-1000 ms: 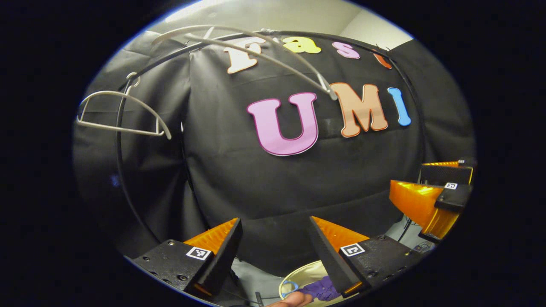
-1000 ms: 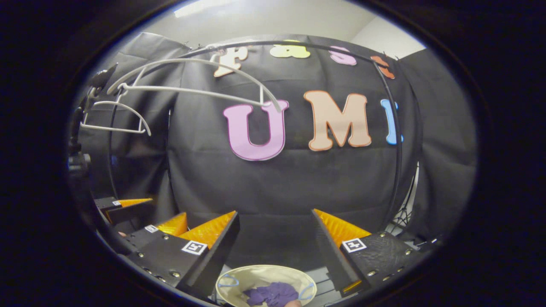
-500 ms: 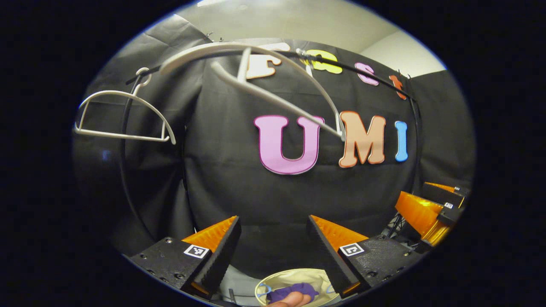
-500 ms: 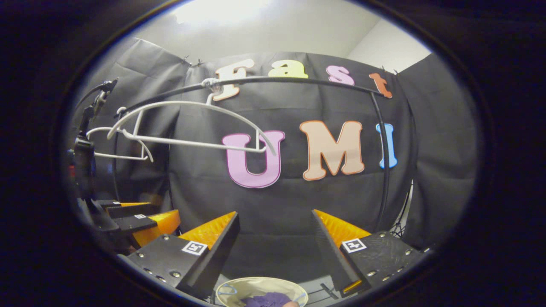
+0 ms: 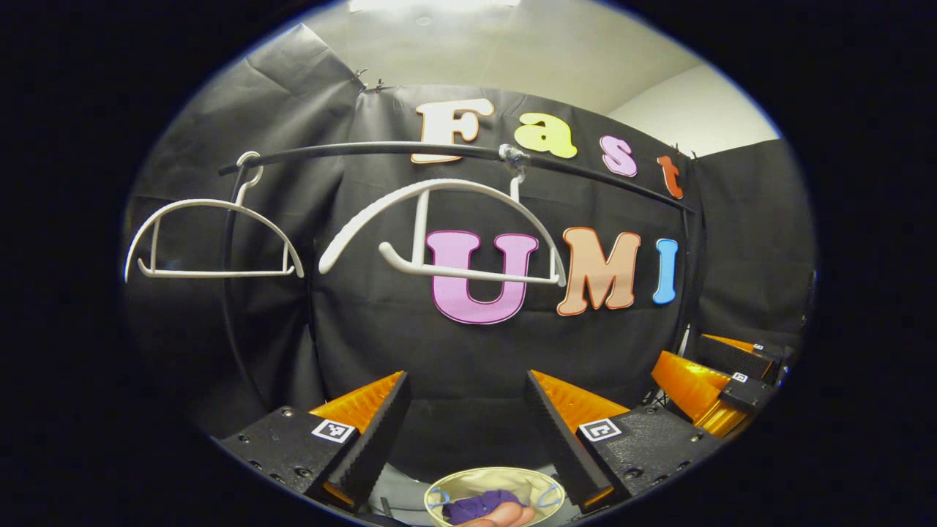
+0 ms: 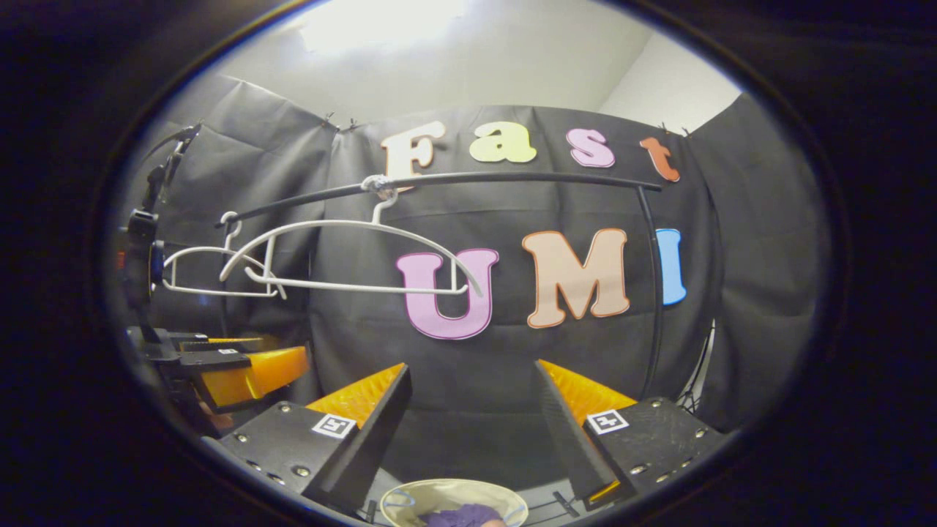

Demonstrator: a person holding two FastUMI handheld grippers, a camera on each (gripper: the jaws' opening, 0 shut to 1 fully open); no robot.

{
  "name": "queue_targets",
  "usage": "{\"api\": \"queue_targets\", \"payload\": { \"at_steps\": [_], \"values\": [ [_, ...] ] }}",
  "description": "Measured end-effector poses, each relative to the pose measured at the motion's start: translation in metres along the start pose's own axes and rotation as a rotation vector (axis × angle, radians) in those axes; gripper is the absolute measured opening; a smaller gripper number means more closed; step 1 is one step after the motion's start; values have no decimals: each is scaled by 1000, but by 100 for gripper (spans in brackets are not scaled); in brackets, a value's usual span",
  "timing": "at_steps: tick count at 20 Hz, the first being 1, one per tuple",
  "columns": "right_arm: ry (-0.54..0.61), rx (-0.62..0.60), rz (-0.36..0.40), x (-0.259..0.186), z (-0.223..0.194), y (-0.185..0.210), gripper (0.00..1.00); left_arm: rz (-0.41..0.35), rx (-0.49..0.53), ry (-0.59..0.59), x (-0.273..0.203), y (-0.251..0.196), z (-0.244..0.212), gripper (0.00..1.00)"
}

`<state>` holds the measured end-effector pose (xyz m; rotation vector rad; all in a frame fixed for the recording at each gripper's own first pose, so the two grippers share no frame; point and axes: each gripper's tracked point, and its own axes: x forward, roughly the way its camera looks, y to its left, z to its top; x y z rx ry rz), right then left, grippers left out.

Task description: Grasp the clothes on the hanger with both hands and then place them into the laundry hamper below.

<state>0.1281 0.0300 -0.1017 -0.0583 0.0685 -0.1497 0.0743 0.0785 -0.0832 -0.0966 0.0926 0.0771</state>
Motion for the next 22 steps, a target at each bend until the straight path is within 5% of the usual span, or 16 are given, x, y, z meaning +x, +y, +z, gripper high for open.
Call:
{"api": "queue_targets", "payload": {
  "at_steps": [4, 17, 22],
  "values": [
    [11, 30, 66, -18, 8, -5, 99, 6, -5, -3, -9, -19, -3, 96],
    [-34, 147, 78, -85, 36, -120, 100, -93, -78, -41, -50, -146, 12, 94],
    [-53, 155, 94, -108, 39, -141, 96, -92, -76, -19, -48, -163, 9, 91]
  ]
}}
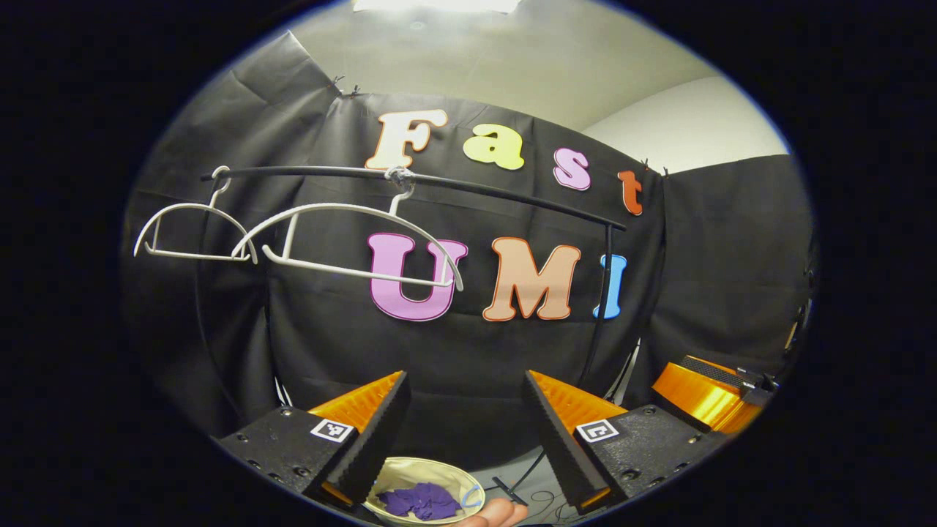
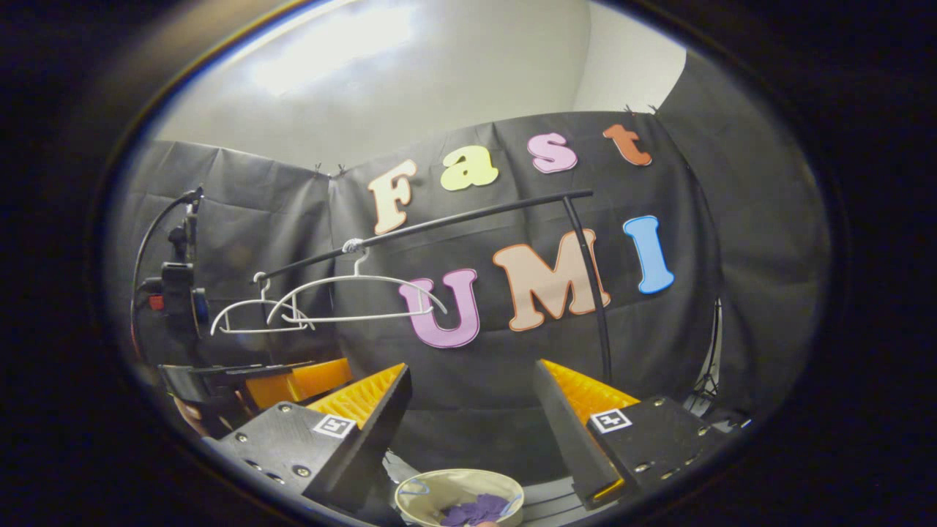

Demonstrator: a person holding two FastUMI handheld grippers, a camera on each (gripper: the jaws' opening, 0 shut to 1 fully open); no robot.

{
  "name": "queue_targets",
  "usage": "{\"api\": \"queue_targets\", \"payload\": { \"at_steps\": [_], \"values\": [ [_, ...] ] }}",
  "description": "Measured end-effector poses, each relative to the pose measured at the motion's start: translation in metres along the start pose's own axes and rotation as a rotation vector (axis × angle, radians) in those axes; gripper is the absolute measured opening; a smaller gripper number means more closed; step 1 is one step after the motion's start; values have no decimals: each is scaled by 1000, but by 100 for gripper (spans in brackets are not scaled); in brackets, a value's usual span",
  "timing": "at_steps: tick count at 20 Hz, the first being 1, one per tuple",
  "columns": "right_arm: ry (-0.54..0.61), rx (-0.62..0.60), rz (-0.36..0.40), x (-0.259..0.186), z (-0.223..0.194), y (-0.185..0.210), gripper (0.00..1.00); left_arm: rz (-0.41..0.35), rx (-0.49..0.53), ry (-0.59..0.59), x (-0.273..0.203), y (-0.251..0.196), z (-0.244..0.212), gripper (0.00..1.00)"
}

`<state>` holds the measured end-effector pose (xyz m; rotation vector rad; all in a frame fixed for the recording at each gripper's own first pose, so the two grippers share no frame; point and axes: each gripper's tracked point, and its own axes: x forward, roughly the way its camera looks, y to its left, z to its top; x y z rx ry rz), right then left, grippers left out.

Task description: Grasp the clothes on the hanger with both hands and then place them into the laundry hamper below.

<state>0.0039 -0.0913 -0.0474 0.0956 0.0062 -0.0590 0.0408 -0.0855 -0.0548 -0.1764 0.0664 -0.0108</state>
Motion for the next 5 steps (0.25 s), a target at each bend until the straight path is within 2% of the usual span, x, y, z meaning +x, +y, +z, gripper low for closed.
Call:
{"api": "queue_targets", "payload": {
  "at_steps": [1, 2, 5],
  "values": [
    [-5, -6, 3, -2, 0, -3, 96, 1, 8, -1, 1, -4, 0, 95],
    [-10, -13, 4, -3, 1, -5, 96, 11, 2, 2, 4, -4, -2, 91],
    [-18, -26, 17, -6, 2, -7, 100, 1, -6, 27, 11, -14, -11, 93]
  ]
}}
